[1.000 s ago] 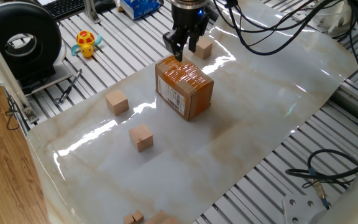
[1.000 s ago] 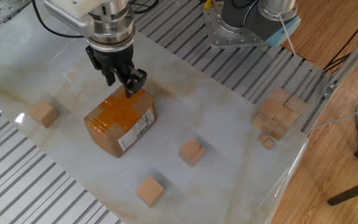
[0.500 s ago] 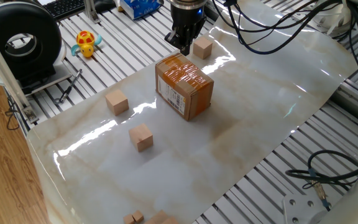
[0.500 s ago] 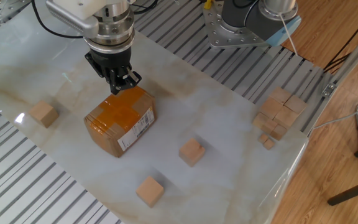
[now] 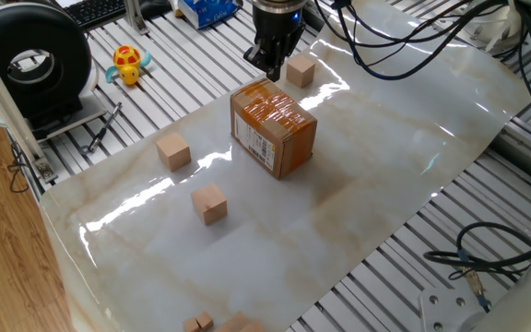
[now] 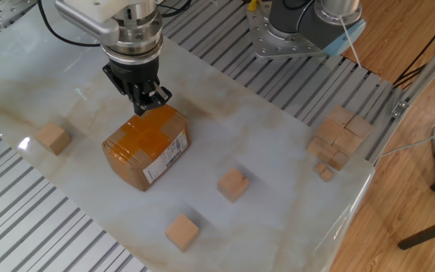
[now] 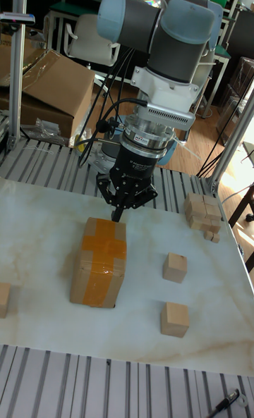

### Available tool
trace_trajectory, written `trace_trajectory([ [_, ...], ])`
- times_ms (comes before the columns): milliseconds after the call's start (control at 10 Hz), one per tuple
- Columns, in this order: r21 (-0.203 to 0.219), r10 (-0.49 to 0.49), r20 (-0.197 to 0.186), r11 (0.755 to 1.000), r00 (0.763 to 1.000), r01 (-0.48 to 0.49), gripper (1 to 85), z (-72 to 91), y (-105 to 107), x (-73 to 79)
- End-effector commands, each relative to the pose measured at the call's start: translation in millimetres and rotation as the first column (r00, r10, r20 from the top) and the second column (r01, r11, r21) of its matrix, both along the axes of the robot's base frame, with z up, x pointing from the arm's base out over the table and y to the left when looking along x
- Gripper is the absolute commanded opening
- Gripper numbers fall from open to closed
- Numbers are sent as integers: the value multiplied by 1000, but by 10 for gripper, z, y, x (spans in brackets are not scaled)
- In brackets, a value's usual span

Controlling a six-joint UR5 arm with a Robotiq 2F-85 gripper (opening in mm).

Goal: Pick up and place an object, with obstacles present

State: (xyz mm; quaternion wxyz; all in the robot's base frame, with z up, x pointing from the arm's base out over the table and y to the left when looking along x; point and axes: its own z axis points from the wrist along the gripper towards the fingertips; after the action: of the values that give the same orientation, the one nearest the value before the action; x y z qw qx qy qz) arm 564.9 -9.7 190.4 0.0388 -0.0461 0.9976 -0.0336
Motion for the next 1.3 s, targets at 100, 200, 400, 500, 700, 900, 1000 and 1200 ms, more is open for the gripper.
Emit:
trace_trajectory([
  [100, 24, -10, 3, 1000, 1000, 10, 13, 10, 50, 6],
  [200, 26, -10, 3, 1000, 1000, 10, 13, 10, 54, 6],
  [400, 29, -13, 5, 999, 1000, 13, 13, 10, 62, 10],
  [500, 29, -14, 5, 999, 1000, 14, 13, 9, 62, 10],
  [700, 29, -14, 5, 999, 1000, 14, 13, 7, 60, 8],
  [900, 29, -13, 5, 999, 1000, 13, 13, 6, 59, 8],
  [1000, 29, -13, 5, 999, 1000, 13, 13, 4, 56, 6],
  [1200, 29, -11, 6, 1000, 1000, 11, 13, 3, 54, 9],
])
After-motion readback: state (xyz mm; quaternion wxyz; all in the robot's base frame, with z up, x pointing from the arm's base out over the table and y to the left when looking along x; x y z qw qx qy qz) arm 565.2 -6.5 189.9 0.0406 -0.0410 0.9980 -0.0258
